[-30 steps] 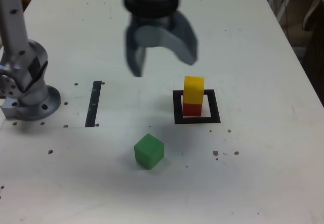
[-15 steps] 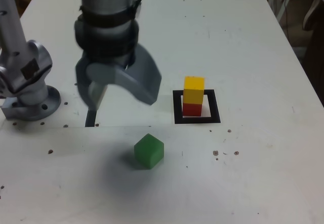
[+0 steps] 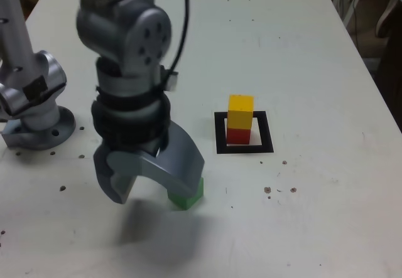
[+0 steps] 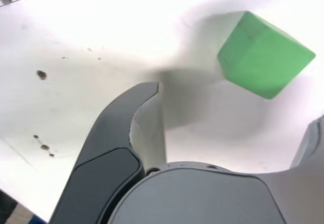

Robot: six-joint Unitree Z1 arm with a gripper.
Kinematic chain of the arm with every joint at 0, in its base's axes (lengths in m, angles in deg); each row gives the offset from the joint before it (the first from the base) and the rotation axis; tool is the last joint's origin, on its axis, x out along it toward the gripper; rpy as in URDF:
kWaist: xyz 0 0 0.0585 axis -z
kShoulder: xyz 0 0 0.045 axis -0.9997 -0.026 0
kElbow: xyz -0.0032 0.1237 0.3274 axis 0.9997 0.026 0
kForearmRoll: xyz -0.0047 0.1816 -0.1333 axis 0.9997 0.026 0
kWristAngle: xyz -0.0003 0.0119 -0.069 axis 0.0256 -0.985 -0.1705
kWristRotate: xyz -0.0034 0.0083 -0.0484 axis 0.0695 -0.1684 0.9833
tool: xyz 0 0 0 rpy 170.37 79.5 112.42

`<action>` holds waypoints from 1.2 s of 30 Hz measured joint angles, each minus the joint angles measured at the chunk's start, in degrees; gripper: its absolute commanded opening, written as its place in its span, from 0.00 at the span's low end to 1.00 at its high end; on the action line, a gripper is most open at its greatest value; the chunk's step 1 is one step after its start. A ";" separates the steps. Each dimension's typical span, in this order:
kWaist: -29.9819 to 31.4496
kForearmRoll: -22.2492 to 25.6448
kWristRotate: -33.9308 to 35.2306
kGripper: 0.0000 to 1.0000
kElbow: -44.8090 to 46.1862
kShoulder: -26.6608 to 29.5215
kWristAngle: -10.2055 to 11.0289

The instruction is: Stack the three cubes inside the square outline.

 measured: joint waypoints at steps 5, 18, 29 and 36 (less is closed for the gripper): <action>-0.13 2.63 -0.82 0.98 -1.91 -1.83 2.94; -0.28 2.74 -14.72 0.95 -2.06 -3.20 8.16; -0.22 2.59 -25.02 0.92 -6.58 -11.20 6.85; -0.84 2.91 -27.42 0.77 -6.35 -11.54 8.30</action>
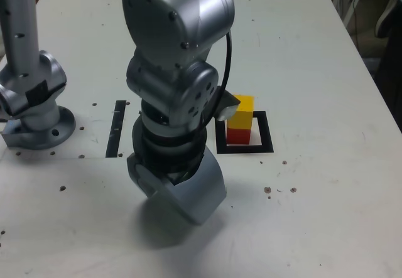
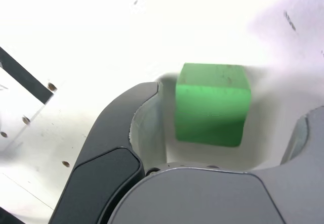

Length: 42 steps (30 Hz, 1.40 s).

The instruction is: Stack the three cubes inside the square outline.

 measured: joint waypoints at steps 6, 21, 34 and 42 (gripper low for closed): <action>-0.02 -1.31 -0.51 0.51 0.19 0.00 0.56; -0.02 -1.54 -0.32 0.18 -0.05 0.01 0.93; -0.14 7.42 0.94 0.10 -1.39 6.44 3.55; -4.61 20.44 -0.10 0.10 -9.21 10.74 5.72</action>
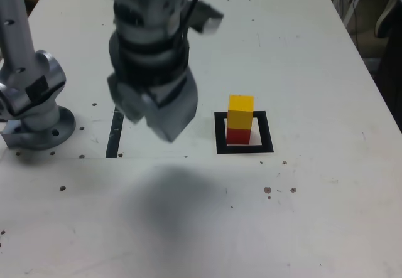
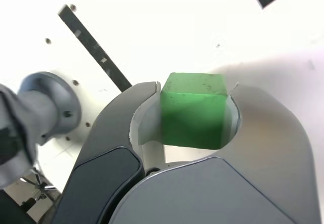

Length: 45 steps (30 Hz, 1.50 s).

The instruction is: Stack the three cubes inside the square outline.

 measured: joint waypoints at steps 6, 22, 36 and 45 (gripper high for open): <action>-8.01 5.72 -4.92 0.10 -11.18 0.07 -0.45; -26.53 8.91 -1.07 0.09 -22.77 -7.60 -7.04; -22.18 7.22 4.56 0.09 -22.78 -10.29 -5.56; -20.88 5.98 5.01 0.09 -23.25 -13.07 -5.28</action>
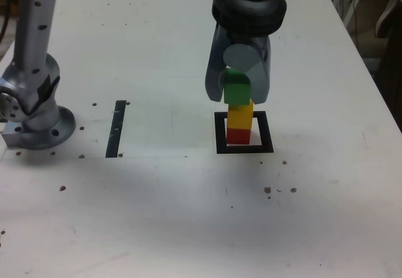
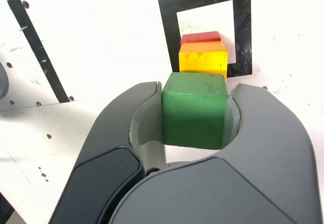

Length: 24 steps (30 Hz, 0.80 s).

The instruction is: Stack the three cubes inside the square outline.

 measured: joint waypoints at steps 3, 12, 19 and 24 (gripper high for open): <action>0.00 -0.99 0.00 0.09 0.36 -0.35 0.12; 0.00 -1.57 0.00 0.16 0.59 -0.58 0.75; 0.00 -1.78 0.00 0.21 2.03 -0.58 1.70; -0.01 -2.44 0.00 0.29 2.66 -0.76 1.72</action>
